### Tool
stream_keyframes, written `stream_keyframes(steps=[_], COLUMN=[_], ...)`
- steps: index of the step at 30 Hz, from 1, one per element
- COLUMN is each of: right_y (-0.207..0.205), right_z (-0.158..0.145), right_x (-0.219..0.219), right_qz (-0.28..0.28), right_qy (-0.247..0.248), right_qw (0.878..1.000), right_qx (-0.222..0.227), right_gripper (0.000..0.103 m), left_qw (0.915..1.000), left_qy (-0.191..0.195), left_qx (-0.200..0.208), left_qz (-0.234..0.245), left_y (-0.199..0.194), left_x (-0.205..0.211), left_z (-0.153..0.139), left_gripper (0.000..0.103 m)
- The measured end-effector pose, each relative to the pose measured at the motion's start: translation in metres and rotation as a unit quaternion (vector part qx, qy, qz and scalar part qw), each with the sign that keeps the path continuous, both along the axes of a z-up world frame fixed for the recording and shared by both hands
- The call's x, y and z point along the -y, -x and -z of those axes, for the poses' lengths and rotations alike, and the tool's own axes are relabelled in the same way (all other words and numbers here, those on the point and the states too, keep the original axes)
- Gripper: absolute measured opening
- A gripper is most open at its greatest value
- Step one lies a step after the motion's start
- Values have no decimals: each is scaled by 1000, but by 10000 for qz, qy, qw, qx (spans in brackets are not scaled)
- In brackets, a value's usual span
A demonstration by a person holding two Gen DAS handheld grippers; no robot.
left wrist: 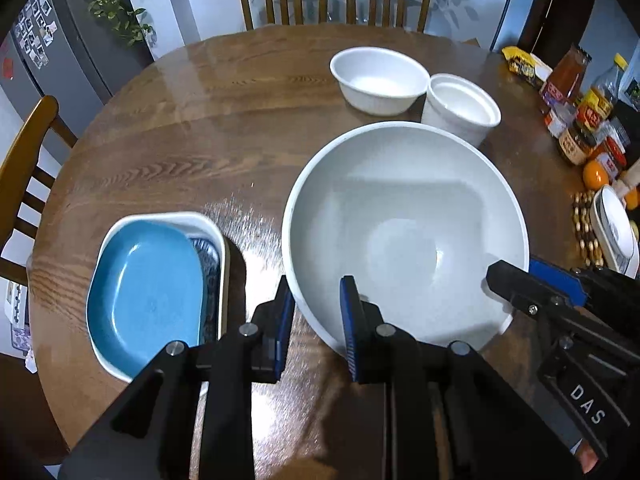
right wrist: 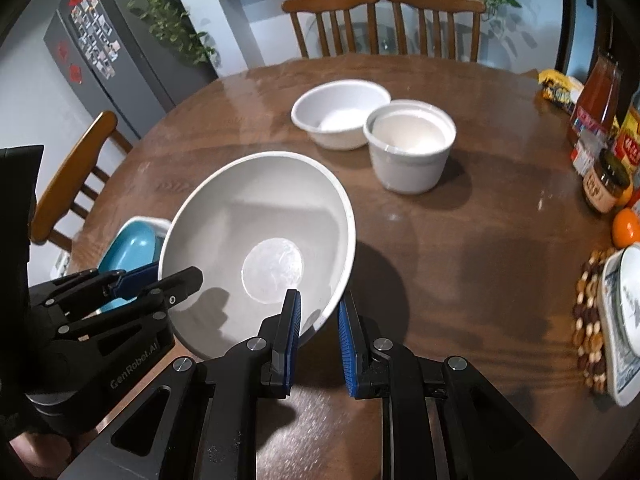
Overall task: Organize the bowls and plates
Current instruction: 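Carry the large white bowl beside the plate stack and open both tools, then move both tools to the medium white bowl and grip its rim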
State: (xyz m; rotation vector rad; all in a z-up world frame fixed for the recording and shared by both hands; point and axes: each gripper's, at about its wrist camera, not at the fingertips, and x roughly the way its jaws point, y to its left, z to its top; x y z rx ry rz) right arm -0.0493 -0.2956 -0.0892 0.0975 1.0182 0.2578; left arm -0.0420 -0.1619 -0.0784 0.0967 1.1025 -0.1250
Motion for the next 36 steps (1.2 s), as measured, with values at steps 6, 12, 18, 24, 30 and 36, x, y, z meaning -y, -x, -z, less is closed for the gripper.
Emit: stream_keyframes(steps=[6,12,18,24,30,36], right_y=[12,20,17,18,17,13], right_z=[13,20,20,13,-7,-27], right_x=[-10,-22,-20,-15,12,37], right_qz=[-116,-259,-147,22,407,723], right_qy=[-16,33,-90,-166,-383,-352], right_qw=[9996,9990,9988,9990,9984,9967], right_qx=[-255,-375,-464,-406,-121,86], right_gripper=[20,20,20,41,49,49], left_qw=[9998,9996,9996,9998,9994,9983], left_qy=[-44,-131,-113,-46,85,274], left_qx=[-186,-253,-253,-174,6,211], left_qz=[-16,-28,23,-52,-344,-476], left_y=[16,25,25,23,16,8], left_x=[-12,-23,-24,-34,-57,-66], left_z=[12,20,21,15,-4,-29], left_gripper=[20,20,24,53,63,68])
